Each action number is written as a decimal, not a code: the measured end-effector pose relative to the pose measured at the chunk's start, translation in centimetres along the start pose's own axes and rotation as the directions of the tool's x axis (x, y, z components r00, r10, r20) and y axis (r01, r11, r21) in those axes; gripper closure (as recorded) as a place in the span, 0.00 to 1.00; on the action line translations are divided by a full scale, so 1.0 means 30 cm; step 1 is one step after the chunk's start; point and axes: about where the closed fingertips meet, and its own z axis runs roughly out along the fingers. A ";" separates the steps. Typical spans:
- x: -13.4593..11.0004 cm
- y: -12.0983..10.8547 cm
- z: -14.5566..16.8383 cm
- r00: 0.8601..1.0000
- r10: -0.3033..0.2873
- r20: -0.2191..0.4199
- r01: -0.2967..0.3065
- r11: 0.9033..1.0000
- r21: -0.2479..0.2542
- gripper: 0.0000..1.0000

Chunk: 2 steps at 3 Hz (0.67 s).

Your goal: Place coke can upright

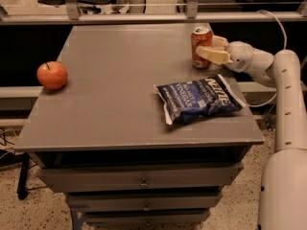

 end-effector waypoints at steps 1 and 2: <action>0.014 0.008 -0.021 1.000 0.006 -0.017 -0.006 1.000 -0.001 0.82; 0.014 0.008 -0.021 1.000 0.006 -0.017 -0.006 1.000 -0.001 0.60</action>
Offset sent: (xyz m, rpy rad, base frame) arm -0.0191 -0.0282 -0.0289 -0.0420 0.0561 -0.0176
